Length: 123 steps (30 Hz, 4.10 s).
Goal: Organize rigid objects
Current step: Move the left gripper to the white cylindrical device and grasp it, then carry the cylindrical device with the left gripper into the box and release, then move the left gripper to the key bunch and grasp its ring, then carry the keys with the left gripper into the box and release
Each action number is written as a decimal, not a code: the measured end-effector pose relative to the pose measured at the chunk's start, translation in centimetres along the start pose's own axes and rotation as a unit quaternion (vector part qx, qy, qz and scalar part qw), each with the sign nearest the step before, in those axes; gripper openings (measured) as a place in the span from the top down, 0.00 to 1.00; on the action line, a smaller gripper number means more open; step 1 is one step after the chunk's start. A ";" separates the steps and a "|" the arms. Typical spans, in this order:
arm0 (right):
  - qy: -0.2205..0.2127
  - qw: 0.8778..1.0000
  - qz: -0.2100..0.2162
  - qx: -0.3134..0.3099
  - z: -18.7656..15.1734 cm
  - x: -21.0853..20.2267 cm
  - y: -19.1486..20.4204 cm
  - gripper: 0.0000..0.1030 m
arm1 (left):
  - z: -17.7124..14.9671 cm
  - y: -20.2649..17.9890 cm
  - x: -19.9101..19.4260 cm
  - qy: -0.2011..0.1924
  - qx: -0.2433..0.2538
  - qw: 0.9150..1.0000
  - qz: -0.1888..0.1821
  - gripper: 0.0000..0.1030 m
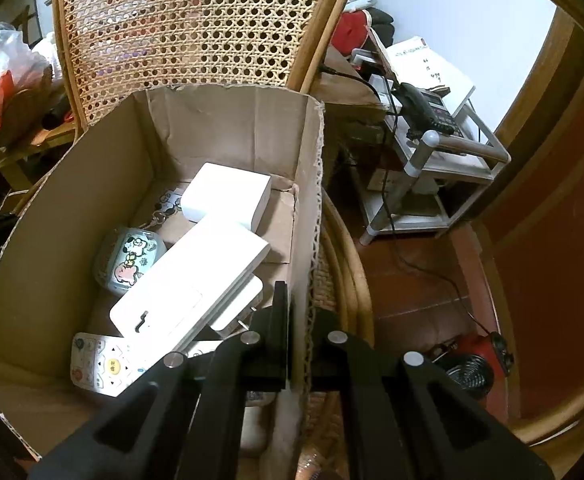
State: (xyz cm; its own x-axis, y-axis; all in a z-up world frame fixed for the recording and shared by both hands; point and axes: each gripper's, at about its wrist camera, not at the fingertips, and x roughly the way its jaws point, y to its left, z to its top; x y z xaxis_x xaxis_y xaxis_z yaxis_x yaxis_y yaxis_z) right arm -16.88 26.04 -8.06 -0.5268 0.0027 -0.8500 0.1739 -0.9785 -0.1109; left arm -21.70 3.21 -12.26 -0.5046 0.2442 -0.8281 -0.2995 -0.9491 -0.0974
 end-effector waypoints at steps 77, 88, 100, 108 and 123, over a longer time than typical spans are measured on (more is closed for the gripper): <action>-0.004 1.000 0.022 -0.017 -0.2 -0.4 2.4 0.92 | 4.5 5.0 3.4 0.001 0.046 0.998 0.043 0.23; -0.004 1.000 0.024 -0.016 -0.1 -0.4 2.3 0.92 | 4.7 5.5 8.0 0.009 0.042 0.999 -0.003 0.24; -0.004 1.000 0.025 -0.016 -0.2 -0.4 2.2 0.91 | 5.1 5.8 8.2 0.030 0.012 0.999 -0.028 0.74; -0.004 1.000 0.024 -0.017 -0.2 -0.3 2.3 0.91 | 5.4 4.0 4.9 -0.015 0.035 0.999 -0.006 0.75; -0.004 1.000 0.024 -0.018 -0.1 -0.3 2.2 0.91 | 6.6 2.8 -3.9 -0.090 0.059 0.994 -0.013 0.75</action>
State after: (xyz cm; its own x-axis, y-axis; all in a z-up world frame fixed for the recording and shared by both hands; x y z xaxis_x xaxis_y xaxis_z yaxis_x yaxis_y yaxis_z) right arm -16.20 23.87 -8.10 -0.5242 -0.0451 -0.8504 0.2286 -0.9694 -0.0895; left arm -25.89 0.91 -5.64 -0.6289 0.3102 -0.7129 -0.4016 -0.9148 -0.0438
